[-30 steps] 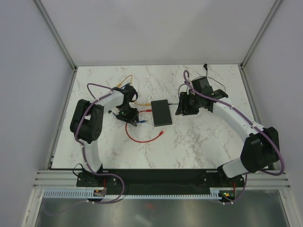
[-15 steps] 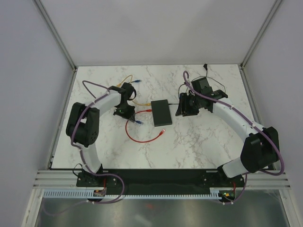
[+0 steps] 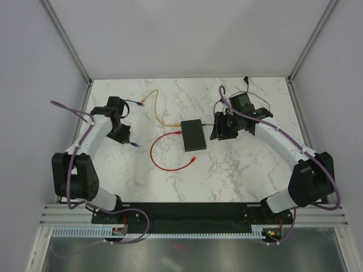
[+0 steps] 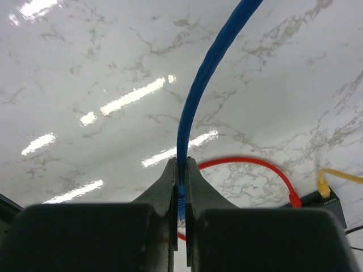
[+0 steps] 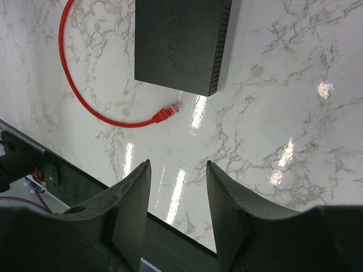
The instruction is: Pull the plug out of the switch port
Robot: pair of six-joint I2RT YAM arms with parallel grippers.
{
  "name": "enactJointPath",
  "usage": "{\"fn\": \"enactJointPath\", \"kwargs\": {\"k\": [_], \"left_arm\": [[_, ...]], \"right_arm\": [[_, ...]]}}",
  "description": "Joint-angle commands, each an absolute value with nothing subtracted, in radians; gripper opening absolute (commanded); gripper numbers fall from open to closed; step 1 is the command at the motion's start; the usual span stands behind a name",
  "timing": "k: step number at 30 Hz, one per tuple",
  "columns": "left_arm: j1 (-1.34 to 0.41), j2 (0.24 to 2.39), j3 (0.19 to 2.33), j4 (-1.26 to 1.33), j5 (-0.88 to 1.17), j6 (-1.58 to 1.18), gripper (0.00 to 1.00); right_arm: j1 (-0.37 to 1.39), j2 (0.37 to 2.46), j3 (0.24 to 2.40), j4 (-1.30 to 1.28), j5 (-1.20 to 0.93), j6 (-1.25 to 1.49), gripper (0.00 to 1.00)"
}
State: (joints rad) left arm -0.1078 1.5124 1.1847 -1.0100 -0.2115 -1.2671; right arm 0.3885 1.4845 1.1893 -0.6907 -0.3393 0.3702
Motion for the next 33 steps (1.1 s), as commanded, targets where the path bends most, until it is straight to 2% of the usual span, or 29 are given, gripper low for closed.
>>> {"fn": "enactJointPath", "kwargs": {"k": [1,4,9,20,28,29,30,33], "left_arm": [[-0.022,1.499,1.175,-0.985,-0.261,-1.093,0.02],[0.069,1.58,1.206,-0.979,-0.236,-0.956,0.02],[0.207,1.635,1.163,-1.026,-0.204,-0.933,0.02],[0.244,1.523,1.005,-1.026,-0.202,-0.93,0.02],[0.244,1.485,0.991,-1.026,-0.202,-0.93,0.02],[0.242,1.471,0.988,-1.022,-0.222,-1.001,0.02],[0.242,1.441,0.988,-1.013,-0.266,-1.0,0.88],[0.241,1.387,0.976,-1.02,-0.268,-1.0,0.9]], "right_arm": [[0.387,1.462,1.2,-0.689,-0.347,0.36,0.52],[0.387,1.456,1.2,-0.692,-0.345,0.36,0.52],[0.385,1.447,1.206,-0.703,-0.33,0.353,0.52],[0.385,1.471,1.209,-0.7,-0.35,0.357,0.52],[0.387,1.48,1.206,-0.695,-0.365,0.365,0.53],[0.387,1.48,1.206,-0.693,-0.365,0.367,0.53],[0.387,1.48,1.206,-0.693,-0.365,0.365,0.53],[0.388,1.485,1.207,-0.686,-0.374,0.37,0.54]]}}
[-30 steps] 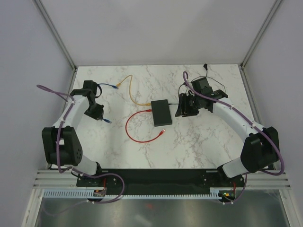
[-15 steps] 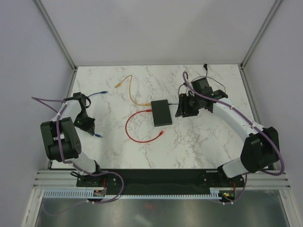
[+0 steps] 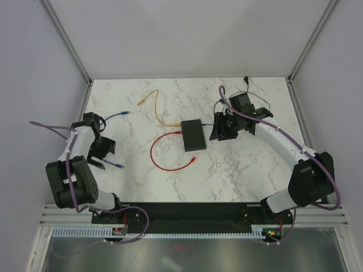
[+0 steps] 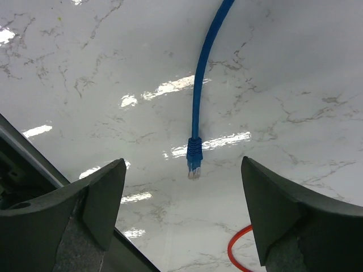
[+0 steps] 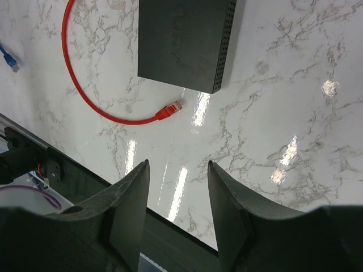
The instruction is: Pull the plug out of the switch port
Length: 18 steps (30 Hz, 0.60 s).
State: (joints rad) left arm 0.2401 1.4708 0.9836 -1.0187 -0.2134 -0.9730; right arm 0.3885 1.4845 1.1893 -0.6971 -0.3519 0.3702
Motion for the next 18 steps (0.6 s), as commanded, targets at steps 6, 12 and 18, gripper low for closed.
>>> {"fn": "enactJointPath", "kwargs": {"k": [6,12,18], "left_arm": [[0.217,1.299,0.96,-1.029,-0.187,-0.983,0.91],[-0.029,1.285,1.113,-1.028,-0.158,-0.966,0.89],[-0.192,1.292,1.181,-0.665,0.085,-0.643,0.75]], "right_arm": [[0.387,1.508,1.213,-0.675,-0.393,0.387,0.54],[0.387,1.534,1.226,-0.666,-0.396,0.385,0.56],[0.387,1.606,1.296,-0.664,-0.388,0.382,0.57]]}}
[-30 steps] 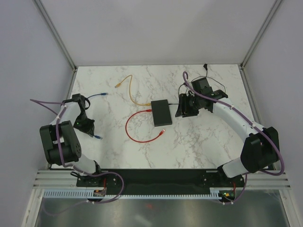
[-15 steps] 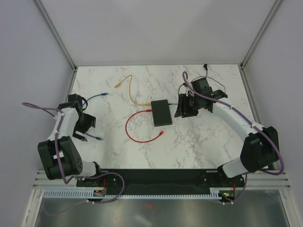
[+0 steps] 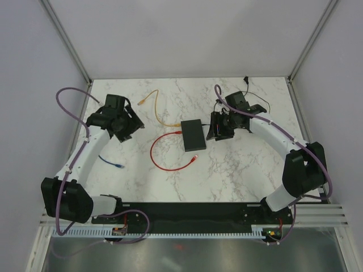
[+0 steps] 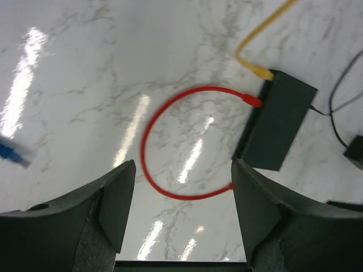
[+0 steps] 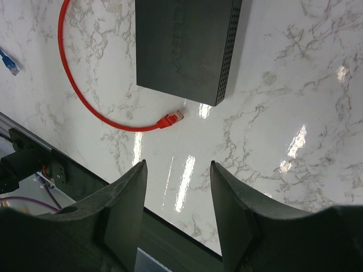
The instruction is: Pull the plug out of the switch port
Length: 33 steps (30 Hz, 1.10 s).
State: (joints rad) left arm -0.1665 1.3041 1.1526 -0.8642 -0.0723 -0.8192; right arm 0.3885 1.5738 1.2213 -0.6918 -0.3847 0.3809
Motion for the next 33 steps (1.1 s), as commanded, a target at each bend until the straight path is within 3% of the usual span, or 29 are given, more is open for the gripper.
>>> {"fn": "enactJointPath", "kwargs": {"k": [1,8,11,13,19,23,28,33], "left_arm": [[-0.192,1.298,1.163,-0.562,0.15,-0.623,0.75],[-0.202,1.488,1.212,-0.443,0.581,-0.422,0.72],[-0.206,1.597,1.267,-0.477,0.723,-0.365,0.59],[-0.21,1.644,1.308,-0.511,0.794,-0.328,0.57],[-0.265,1.749,1.402,-0.532,0.703,-0.235,0.59],[-0.33,1.815,1.427,-0.471,0.578,-0.166,0.52],[-0.333,1.936,1.482,-0.417,0.565,-0.199,0.44],[-0.331,1.971,1.519,-0.417,0.572,-0.232,0.44]], "right_arm": [[0.387,1.629,1.307,-0.66,-0.393,0.377,0.57],[0.387,1.782,1.39,-0.589,-0.429,0.377,0.56],[0.396,1.873,1.452,-0.566,-0.468,0.382,0.53],[0.399,1.931,1.506,-0.568,-0.471,0.388,0.53],[0.403,2.055,1.591,-0.572,-0.452,0.448,0.52],[0.405,2.062,1.588,-0.577,-0.456,0.42,0.51],[0.405,2.036,1.556,-0.591,-0.465,0.387,0.5],[0.405,2.052,1.574,-0.588,-0.459,0.409,0.5]]}}
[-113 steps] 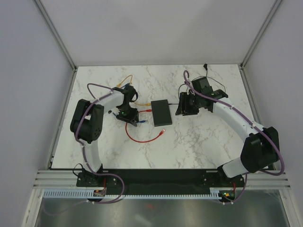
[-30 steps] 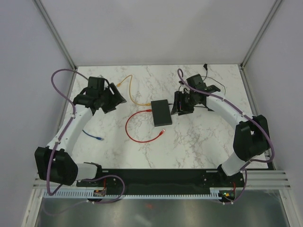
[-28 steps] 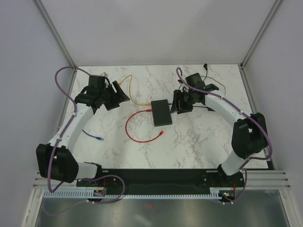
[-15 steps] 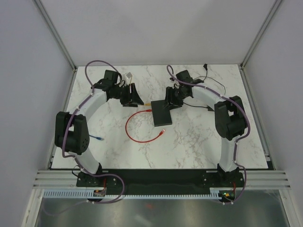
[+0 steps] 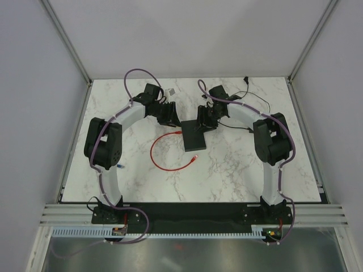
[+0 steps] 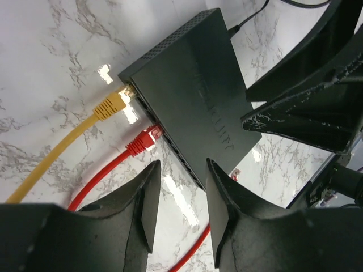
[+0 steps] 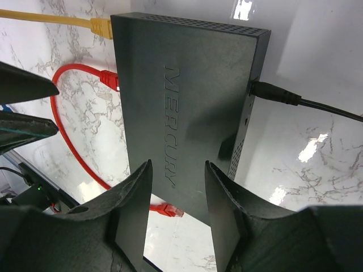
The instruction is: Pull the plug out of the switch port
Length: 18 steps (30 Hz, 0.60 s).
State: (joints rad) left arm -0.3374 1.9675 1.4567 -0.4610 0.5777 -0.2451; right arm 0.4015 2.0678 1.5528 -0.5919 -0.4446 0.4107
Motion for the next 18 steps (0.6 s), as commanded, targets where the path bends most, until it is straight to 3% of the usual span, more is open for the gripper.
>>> {"fn": "enactJointPath", "kwargs": {"k": [1,8,14,18], "left_arm": [[-0.331,1.971,1.516,-0.419,0.569,-0.235,0.46],[-0.331,1.986,1.485,-0.41,0.615,-0.174,0.51],[-0.331,1.963,1.489,-0.396,0.518,-0.209,0.51],[-0.33,2.009,1.575,-0.397,0.58,-0.239,0.55]], "right_arm": [[0.405,2.069,1.575,-0.584,-0.471,0.414,0.5],[0.405,2.074,1.554,-0.563,-0.471,0.419,0.5],[0.407,2.065,1.542,-0.558,-0.477,0.417,0.5],[0.407,2.072,1.546,-0.558,-0.489,0.419,0.5]]}}
